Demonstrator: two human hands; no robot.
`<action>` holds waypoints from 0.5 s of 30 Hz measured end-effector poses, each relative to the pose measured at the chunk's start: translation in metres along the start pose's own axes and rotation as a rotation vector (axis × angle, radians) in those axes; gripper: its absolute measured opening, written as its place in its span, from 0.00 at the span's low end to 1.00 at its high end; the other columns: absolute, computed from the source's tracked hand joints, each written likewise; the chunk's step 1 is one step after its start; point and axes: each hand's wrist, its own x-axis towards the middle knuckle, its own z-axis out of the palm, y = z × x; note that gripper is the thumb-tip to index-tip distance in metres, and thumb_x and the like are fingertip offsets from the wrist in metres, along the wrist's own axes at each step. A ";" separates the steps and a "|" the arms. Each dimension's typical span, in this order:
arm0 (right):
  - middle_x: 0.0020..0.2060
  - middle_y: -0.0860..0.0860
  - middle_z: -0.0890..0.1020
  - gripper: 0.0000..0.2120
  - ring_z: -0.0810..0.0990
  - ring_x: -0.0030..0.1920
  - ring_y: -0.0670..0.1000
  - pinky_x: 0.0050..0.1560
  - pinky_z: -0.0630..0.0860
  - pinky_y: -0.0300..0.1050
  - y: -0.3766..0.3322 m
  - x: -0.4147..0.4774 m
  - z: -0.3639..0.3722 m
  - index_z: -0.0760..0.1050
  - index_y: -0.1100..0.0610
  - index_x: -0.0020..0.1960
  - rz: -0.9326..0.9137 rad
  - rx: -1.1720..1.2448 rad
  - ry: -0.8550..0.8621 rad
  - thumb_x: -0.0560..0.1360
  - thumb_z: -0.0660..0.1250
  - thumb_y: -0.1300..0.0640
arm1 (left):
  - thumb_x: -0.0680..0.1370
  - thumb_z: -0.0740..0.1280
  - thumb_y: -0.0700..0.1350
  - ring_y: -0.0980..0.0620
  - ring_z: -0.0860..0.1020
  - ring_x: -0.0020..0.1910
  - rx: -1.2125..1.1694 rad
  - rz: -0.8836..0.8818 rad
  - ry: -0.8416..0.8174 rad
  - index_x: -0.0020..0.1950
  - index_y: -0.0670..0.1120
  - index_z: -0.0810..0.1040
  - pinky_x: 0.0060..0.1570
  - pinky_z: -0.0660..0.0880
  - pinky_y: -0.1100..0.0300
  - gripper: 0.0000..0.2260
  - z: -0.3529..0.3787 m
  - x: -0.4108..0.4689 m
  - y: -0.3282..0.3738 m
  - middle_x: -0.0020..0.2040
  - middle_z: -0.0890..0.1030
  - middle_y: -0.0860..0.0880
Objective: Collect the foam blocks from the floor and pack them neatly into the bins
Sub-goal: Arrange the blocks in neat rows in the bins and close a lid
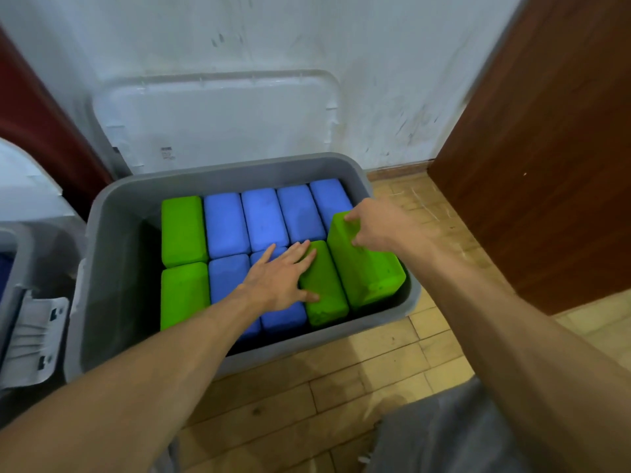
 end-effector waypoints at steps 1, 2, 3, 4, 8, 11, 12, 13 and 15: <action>0.58 0.57 0.81 0.20 0.78 0.58 0.59 0.57 0.77 0.52 0.002 0.001 0.002 0.78 0.55 0.63 -0.008 -0.014 -0.005 0.71 0.65 0.61 | 0.77 0.59 0.65 0.56 0.41 0.77 -0.015 0.002 -0.015 0.79 0.51 0.41 0.74 0.37 0.48 0.40 -0.001 0.001 0.001 0.79 0.38 0.53; 0.58 0.57 0.80 0.20 0.78 0.58 0.60 0.58 0.76 0.52 0.004 0.002 0.004 0.77 0.56 0.63 -0.013 -0.034 -0.011 0.72 0.64 0.61 | 0.77 0.59 0.65 0.57 0.41 0.77 -0.029 0.001 -0.029 0.79 0.51 0.41 0.74 0.38 0.48 0.40 -0.001 0.002 0.001 0.78 0.38 0.53; 0.59 0.58 0.79 0.20 0.77 0.59 0.60 0.59 0.76 0.53 0.006 0.002 0.006 0.76 0.56 0.64 -0.017 -0.060 -0.011 0.73 0.64 0.61 | 0.76 0.59 0.65 0.57 0.41 0.77 -0.043 -0.005 -0.038 0.79 0.52 0.41 0.74 0.38 0.47 0.40 0.000 0.003 -0.001 0.78 0.38 0.54; 0.60 0.57 0.79 0.19 0.76 0.61 0.61 0.60 0.75 0.53 0.008 0.003 0.010 0.76 0.56 0.64 -0.021 -0.091 -0.009 0.74 0.64 0.61 | 0.76 0.60 0.65 0.58 0.41 0.77 -0.058 -0.016 -0.045 0.79 0.52 0.41 0.74 0.38 0.47 0.41 -0.001 0.003 -0.002 0.78 0.38 0.55; 0.64 0.57 0.75 0.17 0.74 0.62 0.60 0.60 0.73 0.52 -0.002 0.005 0.037 0.71 0.58 0.67 -0.068 -0.166 -0.001 0.78 0.60 0.61 | 0.74 0.63 0.65 0.57 0.44 0.77 -0.101 -0.056 -0.017 0.79 0.53 0.44 0.75 0.41 0.46 0.42 -0.002 0.000 -0.001 0.79 0.41 0.56; 0.70 0.58 0.68 0.19 0.69 0.68 0.59 0.62 0.69 0.52 -0.007 0.008 0.051 0.63 0.60 0.71 -0.121 -0.178 -0.008 0.80 0.56 0.63 | 0.75 0.64 0.64 0.56 0.44 0.78 -0.100 -0.055 0.014 0.79 0.51 0.45 0.75 0.43 0.45 0.41 -0.001 -0.003 0.002 0.79 0.42 0.55; 0.72 0.59 0.65 0.21 0.66 0.70 0.58 0.65 0.66 0.51 -0.006 0.008 0.051 0.61 0.61 0.73 -0.127 -0.146 -0.029 0.81 0.57 0.62 | 0.75 0.63 0.63 0.56 0.44 0.78 -0.105 -0.053 0.005 0.79 0.52 0.45 0.75 0.43 0.46 0.41 -0.002 -0.004 0.001 0.79 0.42 0.55; 0.75 0.59 0.61 0.22 0.64 0.73 0.58 0.67 0.63 0.50 -0.003 0.007 0.049 0.60 0.60 0.74 -0.129 -0.107 -0.057 0.81 0.57 0.61 | 0.76 0.63 0.63 0.56 0.45 0.77 -0.111 -0.053 -0.005 0.79 0.52 0.45 0.76 0.44 0.46 0.40 -0.002 -0.005 0.000 0.79 0.42 0.55; 0.76 0.58 0.60 0.24 0.61 0.74 0.56 0.70 0.60 0.47 0.002 0.009 0.045 0.61 0.60 0.75 -0.113 -0.052 -0.082 0.80 0.59 0.59 | 0.76 0.61 0.64 0.56 0.47 0.77 -0.138 -0.074 0.008 0.79 0.53 0.48 0.75 0.46 0.46 0.37 -0.003 -0.003 -0.002 0.79 0.45 0.56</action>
